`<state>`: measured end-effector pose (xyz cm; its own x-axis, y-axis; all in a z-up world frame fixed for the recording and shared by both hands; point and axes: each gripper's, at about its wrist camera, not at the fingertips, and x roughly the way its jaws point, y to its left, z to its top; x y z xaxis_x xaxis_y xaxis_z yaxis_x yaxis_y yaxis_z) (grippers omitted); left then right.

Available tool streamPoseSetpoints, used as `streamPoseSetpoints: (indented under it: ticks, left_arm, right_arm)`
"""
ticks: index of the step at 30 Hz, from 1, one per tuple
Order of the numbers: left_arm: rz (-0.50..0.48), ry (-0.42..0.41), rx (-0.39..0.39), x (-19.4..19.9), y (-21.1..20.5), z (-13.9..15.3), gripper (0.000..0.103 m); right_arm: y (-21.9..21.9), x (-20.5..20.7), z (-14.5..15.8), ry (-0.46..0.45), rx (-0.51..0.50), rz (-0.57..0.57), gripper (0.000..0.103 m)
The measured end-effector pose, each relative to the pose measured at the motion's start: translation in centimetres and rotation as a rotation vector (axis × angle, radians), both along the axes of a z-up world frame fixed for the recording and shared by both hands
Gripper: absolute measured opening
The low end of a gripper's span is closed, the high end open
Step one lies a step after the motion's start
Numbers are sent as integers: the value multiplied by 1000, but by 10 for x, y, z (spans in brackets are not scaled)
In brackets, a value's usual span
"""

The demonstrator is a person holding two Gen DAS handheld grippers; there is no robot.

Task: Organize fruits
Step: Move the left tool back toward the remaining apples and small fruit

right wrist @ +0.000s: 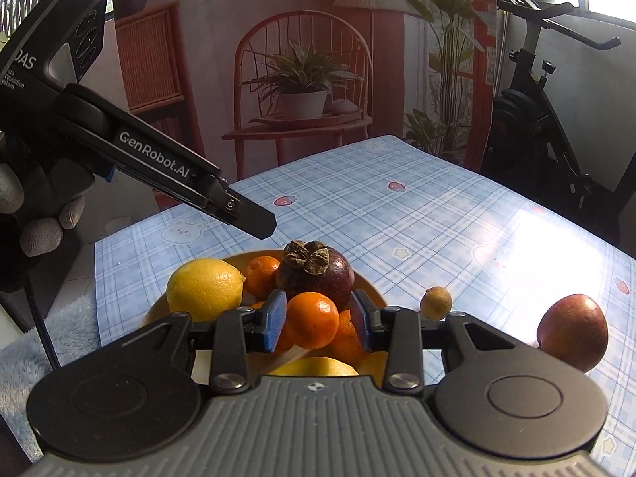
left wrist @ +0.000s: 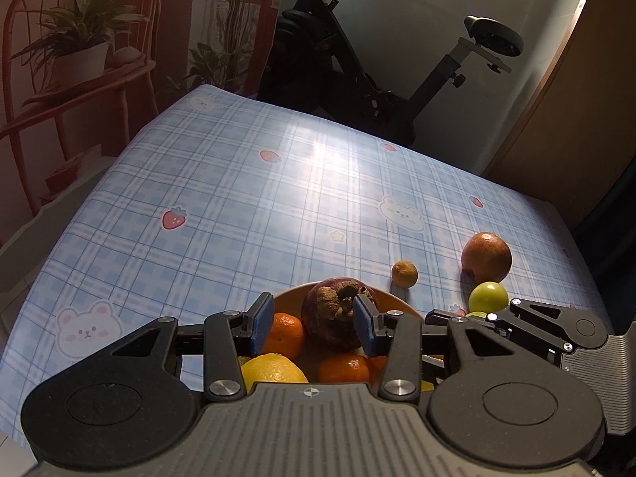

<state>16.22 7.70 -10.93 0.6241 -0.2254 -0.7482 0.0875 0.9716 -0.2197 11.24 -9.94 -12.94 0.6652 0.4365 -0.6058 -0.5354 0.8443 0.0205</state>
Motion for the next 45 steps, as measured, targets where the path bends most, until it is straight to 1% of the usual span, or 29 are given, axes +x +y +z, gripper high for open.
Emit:
streamPoseSetpoints:
  ticks: [5,16,21,27,31,36,45]
  left_arm:
    - [0,-6,10,0,-2,0,46]
    - [-32,-38,37,3,-21,5,46]
    - [-60,-36,35,9,-37,5,46]
    - [-95,-40,52,12,-59,4,46]
    - [-113,-35,62,14,-69,2,46]
    - [-127,-25,72,16,-76,-2,46]
    - [-136,-11,82,18,-79,-4,46]
  right_arm:
    - [-15,-5,3,-17,16,-46,39]
    - [-82,-22,7,-36,58,-249,39]
    - [-105,-30,4,-43,66,-309,39]
    - [-123,-40,-6,-47,45,-351,39]
    - [-128,-45,-15,-31,33,-351,39]
    - [-120,-48,-25,-17,-9,-306,39]
    - [-107,-35,-36,-10,-54,-232,37]
